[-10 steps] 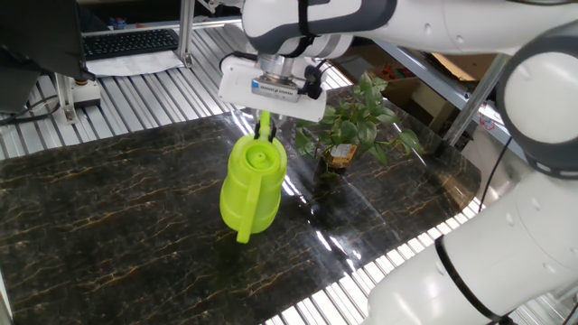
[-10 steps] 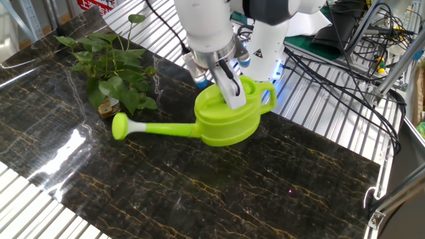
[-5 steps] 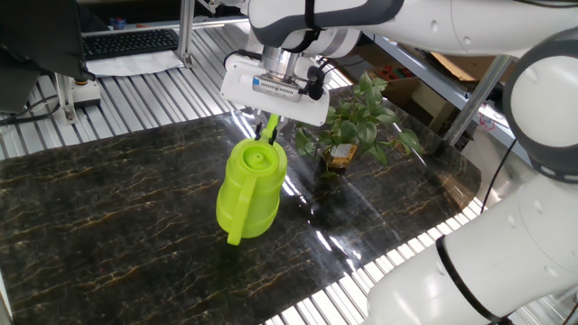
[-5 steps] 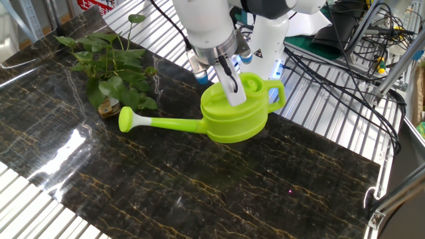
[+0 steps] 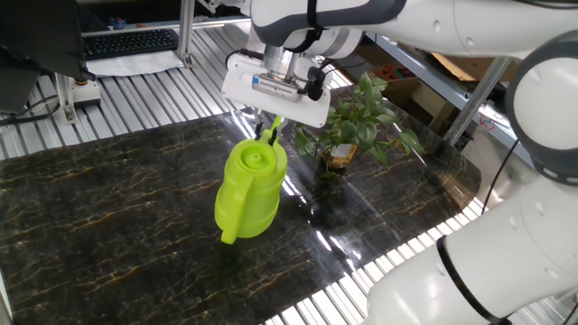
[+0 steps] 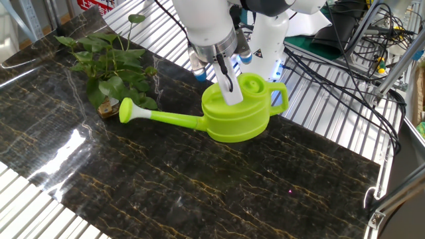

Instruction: Water the plant

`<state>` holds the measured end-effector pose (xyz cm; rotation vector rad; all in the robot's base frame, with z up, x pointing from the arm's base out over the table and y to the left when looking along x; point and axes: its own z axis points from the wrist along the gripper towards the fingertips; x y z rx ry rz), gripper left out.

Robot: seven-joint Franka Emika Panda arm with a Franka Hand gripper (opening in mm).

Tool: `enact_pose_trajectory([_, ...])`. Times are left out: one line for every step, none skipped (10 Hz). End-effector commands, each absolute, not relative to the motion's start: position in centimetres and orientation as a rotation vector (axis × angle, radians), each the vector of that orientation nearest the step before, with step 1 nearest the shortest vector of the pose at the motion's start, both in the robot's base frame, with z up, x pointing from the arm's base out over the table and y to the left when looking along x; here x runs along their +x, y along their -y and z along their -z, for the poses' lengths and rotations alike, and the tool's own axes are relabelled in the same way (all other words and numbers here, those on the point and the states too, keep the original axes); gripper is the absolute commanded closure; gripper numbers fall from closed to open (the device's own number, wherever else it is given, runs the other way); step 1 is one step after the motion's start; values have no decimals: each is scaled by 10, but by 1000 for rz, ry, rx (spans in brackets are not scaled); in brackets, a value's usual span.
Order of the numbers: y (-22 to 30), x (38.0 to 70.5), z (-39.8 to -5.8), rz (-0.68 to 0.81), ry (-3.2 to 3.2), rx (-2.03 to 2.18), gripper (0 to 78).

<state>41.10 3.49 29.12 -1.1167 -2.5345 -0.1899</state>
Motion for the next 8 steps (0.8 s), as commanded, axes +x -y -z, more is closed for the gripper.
enact_pose_trajectory([-35, 410, -296, 222, 2490, -1236, 764])
enact_pose_trajectory([-35, 410, -297, 228, 2493, -1257, 764])
enact_pose_trajectory([-35, 410, -297, 233, 2499, -1270, 764])
enact_pose_trajectory([-34, 408, -302, 243, 2503, -1282, 764])
enact_pose_trajectory([-33, 407, -306, 259, 2493, -1298, 764])
enact_pose_trajectory([-32, 406, -309, 276, 2479, -1316, 764])
enact_pose_trajectory([-32, 406, -309, 276, 2479, -1316, 764])
enact_pose_trajectory([-30, 403, -315, 287, 2461, -1350, 764])
